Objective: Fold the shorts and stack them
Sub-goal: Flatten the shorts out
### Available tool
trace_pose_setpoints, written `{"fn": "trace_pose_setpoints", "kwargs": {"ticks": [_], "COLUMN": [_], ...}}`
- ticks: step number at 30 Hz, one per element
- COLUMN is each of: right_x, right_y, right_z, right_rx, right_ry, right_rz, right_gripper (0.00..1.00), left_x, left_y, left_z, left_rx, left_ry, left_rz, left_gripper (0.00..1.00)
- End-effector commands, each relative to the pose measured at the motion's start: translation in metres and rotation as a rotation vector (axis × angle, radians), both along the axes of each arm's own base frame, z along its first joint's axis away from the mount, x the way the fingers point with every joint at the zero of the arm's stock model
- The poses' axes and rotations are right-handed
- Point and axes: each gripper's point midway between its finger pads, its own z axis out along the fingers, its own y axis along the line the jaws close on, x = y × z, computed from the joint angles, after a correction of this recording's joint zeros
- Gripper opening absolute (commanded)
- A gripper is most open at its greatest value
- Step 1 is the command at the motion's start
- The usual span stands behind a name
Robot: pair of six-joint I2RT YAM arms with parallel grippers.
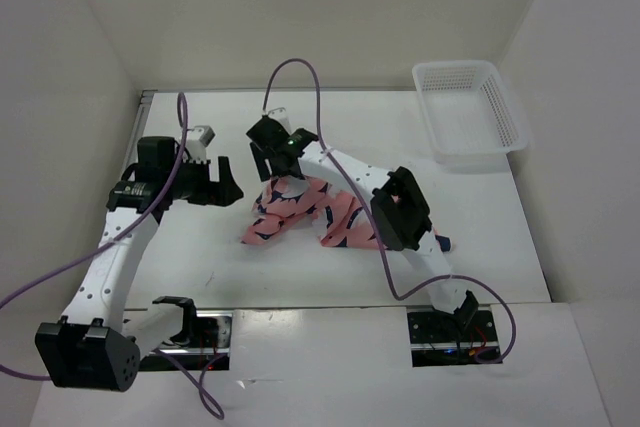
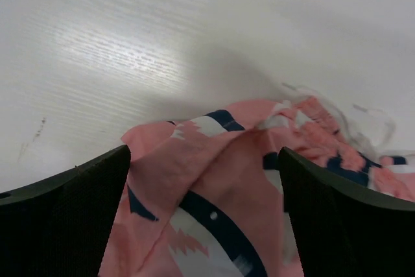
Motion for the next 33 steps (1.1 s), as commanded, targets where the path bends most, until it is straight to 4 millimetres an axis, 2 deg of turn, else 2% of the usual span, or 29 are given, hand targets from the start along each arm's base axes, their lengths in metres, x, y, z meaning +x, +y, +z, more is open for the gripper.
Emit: {"fn": "trace_pose_setpoints", "kwargs": {"ticks": [1,5,7,8,10,11,13,14,15,19,20,22,23,24,26,28,29,30,32,33], "right_x": [0.006,0.004,0.0,-0.004,-0.009,-0.006,-0.002,-0.001,-0.002,0.006,0.011,0.017,0.023,0.022,0.024,0.026,0.032,0.031,0.034,0.033], "right_y": [-0.013,-0.022,-0.015,-0.007,0.002,0.011,0.016,0.017,0.018,0.012,0.007,0.002,-0.005,-0.006,-0.015,-0.015,-0.013,-0.02,-0.027,-0.027], "right_z": [0.09,0.086,0.078,0.061,0.043,0.024,-0.001,0.005,-0.013,-0.021,-0.021,-0.004,-0.003,0.01,0.016,0.042,0.058,0.085,0.118,0.128], "right_rx": [0.068,0.027,0.049,0.058,0.073,0.094,0.114,0.12,0.099,0.109,0.11,0.125,0.116,0.126,0.124,0.157,0.188,0.214,0.276,0.314], "right_ry": [-0.151,-0.143,-0.108,-0.058,-0.005,0.048,0.131,0.126,0.155,0.199,0.198,0.167,0.159,0.148,0.144,0.087,0.041,-0.013,-0.082,-0.108], "right_rz": [-0.078,-0.09,-0.073,-0.054,-0.033,-0.011,-0.001,-0.001,0.001,0.001,-0.01,-0.025,-0.034,-0.033,-0.038,-0.024,-0.027,-0.037,-0.058,-0.065], "right_gripper": [1.0,1.0,1.0,1.0,1.0,1.0,1.0,1.0,1.0,0.63,0.43,0.26,0.1,0.0,0.0,0.0,0.0,0.0,0.0,0.0], "left_x": [-0.009,-0.01,-0.01,-0.01,-0.011,-0.011,-0.011,-0.012,-0.012,-0.012,-0.011,-0.009,-0.008,-0.006,-0.007,-0.008,-0.004,-0.004,0.014,0.018], "left_y": [-0.021,-0.033,-0.036,-0.036,-0.039,-0.039,-0.039,-0.038,-0.037,-0.038,-0.039,-0.037,-0.038,-0.036,-0.041,-0.042,-0.042,-0.044,-0.042,-0.038], "left_z": [0.018,0.013,0.01,0.01,0.01,0.01,0.01,0.013,0.012,0.012,0.009,0.002,-0.003,-0.007,-0.009,-0.019,-0.026,-0.03,-0.024,-0.033], "left_rx": [-0.006,0.023,0.023,0.023,0.023,0.023,0.023,0.023,0.03,0.044,0.053,0.084,0.102,0.111,0.105,0.142,0.154,0.15,0.229,0.267], "left_ry": [-0.035,-0.021,-0.01,-0.01,-0.01,-0.01,-0.01,-0.021,-0.021,-0.026,-0.017,-0.015,-0.006,0.006,0.016,0.009,0.013,0.024,-0.073,-0.088], "left_rz": [-0.164,-0.22,-0.233,-0.233,-0.242,-0.242,-0.242,-0.242,-0.235,-0.243,-0.246,-0.252,-0.261,-0.253,-0.271,-0.323,-0.31,-0.326,-0.362,-0.362], "left_gripper": [0.99,0.99,0.99,0.99,0.99,0.99,0.99,0.99,0.99,0.99,0.99,0.99,0.99,0.99,0.99,0.99,0.99,0.99,0.99,0.99]}}
